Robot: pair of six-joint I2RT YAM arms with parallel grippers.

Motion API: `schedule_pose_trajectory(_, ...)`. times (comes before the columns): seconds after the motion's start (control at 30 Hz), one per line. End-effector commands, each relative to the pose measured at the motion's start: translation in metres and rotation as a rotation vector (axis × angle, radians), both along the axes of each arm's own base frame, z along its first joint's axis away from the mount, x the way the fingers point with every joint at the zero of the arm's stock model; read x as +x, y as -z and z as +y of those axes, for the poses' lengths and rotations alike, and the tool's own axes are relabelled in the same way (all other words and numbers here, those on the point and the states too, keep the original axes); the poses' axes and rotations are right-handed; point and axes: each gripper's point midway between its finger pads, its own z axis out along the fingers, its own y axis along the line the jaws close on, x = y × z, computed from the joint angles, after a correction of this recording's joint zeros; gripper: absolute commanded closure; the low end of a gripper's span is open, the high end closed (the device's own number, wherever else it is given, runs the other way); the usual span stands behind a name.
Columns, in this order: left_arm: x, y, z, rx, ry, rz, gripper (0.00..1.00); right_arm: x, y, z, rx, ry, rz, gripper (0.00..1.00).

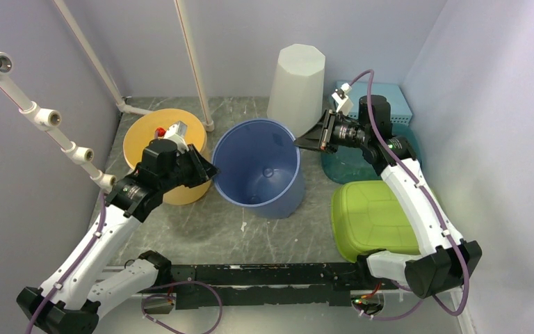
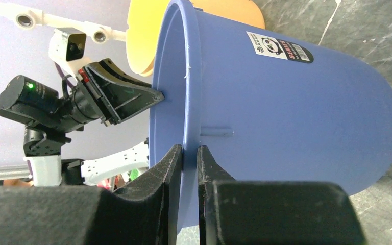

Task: Turn the large container upside down

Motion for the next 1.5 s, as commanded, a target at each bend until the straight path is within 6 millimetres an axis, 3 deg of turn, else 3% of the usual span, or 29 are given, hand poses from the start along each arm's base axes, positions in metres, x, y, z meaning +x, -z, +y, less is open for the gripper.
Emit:
schedule_pose_trajectory(0.0,-0.004,0.006,-0.012,-0.004,0.072,0.015,0.97,-0.016,-0.019,0.013,0.033,-0.086,-0.058,1.00)
schedule_pose_trajectory(0.1,-0.006,0.007,-0.011,-0.005,0.066,0.028,0.88,-0.014,-0.023,0.012,-0.024,-0.058,-0.114,1.00)
schedule_pose_trajectory(0.33,-0.009,0.001,-0.008,-0.012,0.050,0.017,0.44,-0.007,-0.030,0.009,-0.201,0.021,-0.220,1.00)
schedule_pose_trajectory(0.57,-0.017,-0.011,0.013,0.053,0.000,0.005,0.25,0.005,-0.038,0.000,-0.300,0.096,-0.273,1.00)
schedule_pose_trajectory(0.83,-0.030,-0.015,0.031,0.097,-0.035,-0.003,0.22,0.001,-0.052,0.019,-0.393,0.060,-0.397,1.00)
schedule_pose_trajectory(1.03,-0.040,-0.038,0.039,0.081,-0.048,-0.058,0.22,-0.005,-0.049,0.032,-0.470,0.037,-0.456,1.00)
schedule_pose_trajectory(1.13,-0.040,-0.046,0.053,0.115,-0.104,-0.081,0.20,-0.013,-0.049,0.041,-0.487,0.004,-0.489,1.00)
schedule_pose_trajectory(1.3,-0.045,-0.044,0.066,0.156,-0.145,-0.053,0.20,-0.031,-0.034,0.057,-0.551,-0.055,-0.526,1.00)
schedule_pose_trajectory(1.47,-0.054,-0.037,0.066,0.133,-0.141,-0.033,0.21,-0.046,-0.009,0.068,-0.697,-0.082,-0.596,1.00)
